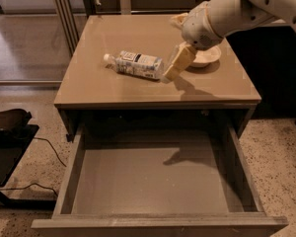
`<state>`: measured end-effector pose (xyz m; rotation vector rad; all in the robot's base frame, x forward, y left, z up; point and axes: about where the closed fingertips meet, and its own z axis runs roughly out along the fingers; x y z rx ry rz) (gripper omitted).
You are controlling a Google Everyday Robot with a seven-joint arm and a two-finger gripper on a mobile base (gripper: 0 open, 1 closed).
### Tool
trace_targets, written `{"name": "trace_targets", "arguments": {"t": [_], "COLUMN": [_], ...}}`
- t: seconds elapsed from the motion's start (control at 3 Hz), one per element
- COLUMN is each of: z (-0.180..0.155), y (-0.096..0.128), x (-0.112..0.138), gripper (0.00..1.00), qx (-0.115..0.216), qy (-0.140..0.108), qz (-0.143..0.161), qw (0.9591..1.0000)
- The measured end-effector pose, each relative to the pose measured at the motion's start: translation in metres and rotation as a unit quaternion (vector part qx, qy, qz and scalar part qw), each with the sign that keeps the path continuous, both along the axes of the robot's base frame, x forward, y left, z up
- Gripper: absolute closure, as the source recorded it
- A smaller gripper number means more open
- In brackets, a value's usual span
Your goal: Place blue plastic bottle into top drawer
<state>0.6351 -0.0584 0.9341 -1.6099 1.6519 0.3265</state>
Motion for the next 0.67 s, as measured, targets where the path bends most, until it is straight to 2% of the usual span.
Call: {"name": "trace_targets", "arguments": {"t": [0.33,0.67], "z": [-0.012,-0.03], "y": [0.018,0.034], "x": [0.02,0.034], "gripper": [0.0,0.0], "qx": [0.012,0.016], "qy": [0.008,0.029], "qz": [0.013,0.019], "qw": [0.9998,0.9993]}}
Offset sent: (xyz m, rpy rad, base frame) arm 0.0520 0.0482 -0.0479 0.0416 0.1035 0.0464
